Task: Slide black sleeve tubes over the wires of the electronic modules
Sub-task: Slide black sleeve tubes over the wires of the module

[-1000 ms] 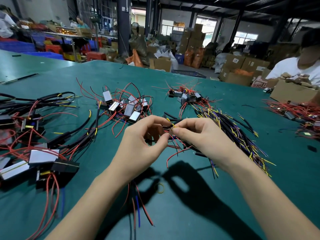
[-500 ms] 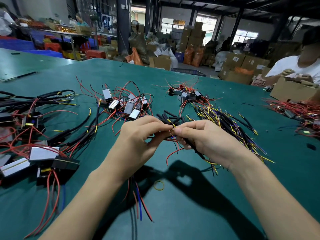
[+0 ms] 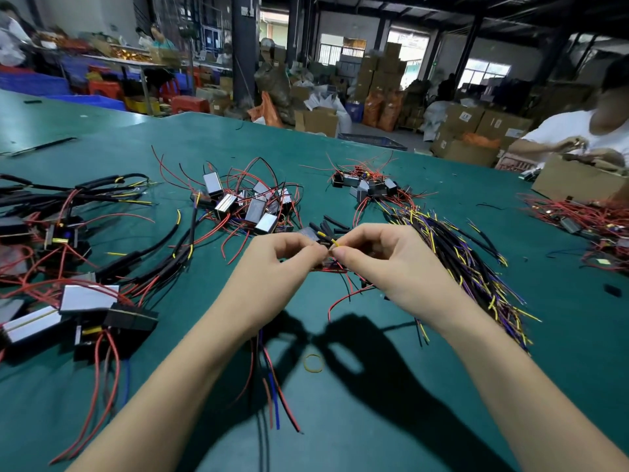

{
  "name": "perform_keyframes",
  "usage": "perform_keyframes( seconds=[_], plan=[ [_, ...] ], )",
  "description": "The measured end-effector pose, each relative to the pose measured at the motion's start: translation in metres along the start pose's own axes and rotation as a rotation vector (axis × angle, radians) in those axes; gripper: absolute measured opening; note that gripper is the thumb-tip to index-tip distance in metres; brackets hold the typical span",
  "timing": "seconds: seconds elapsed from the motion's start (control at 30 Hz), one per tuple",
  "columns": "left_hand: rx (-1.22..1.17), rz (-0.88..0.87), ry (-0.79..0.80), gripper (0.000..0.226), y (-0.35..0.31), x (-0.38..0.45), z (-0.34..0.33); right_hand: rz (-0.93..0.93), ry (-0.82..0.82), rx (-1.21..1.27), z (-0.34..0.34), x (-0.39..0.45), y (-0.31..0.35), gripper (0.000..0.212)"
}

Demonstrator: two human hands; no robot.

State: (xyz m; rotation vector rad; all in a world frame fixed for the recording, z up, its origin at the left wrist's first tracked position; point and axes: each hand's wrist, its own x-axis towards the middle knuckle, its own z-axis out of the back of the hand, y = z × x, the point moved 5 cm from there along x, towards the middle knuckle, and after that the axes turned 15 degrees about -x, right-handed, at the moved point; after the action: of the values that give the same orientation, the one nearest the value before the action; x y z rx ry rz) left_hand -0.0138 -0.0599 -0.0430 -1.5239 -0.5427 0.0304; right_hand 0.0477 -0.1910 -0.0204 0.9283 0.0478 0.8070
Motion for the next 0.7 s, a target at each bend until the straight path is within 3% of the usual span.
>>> perform_keyframes(
  seconds=[0.27, 0.57, 0.7],
  plan=[
    [0.330, -0.518, 0.094, 0.010, -0.023, -0.012, -0.009, -0.095, 0.060, 0.033, 0.003, 0.000, -0.007, 0.011],
    [0.686, -0.802, 0.149, 0.021, -0.029, -0.014, -0.011, -0.173, 0.158, 0.149, -0.001, 0.000, -0.013, 0.017],
    [0.740, -0.733, 0.117, 0.019, -0.028, -0.014, -0.011, -0.098, 0.126, 0.095, 0.002, 0.000, -0.008, 0.013]
  ],
)
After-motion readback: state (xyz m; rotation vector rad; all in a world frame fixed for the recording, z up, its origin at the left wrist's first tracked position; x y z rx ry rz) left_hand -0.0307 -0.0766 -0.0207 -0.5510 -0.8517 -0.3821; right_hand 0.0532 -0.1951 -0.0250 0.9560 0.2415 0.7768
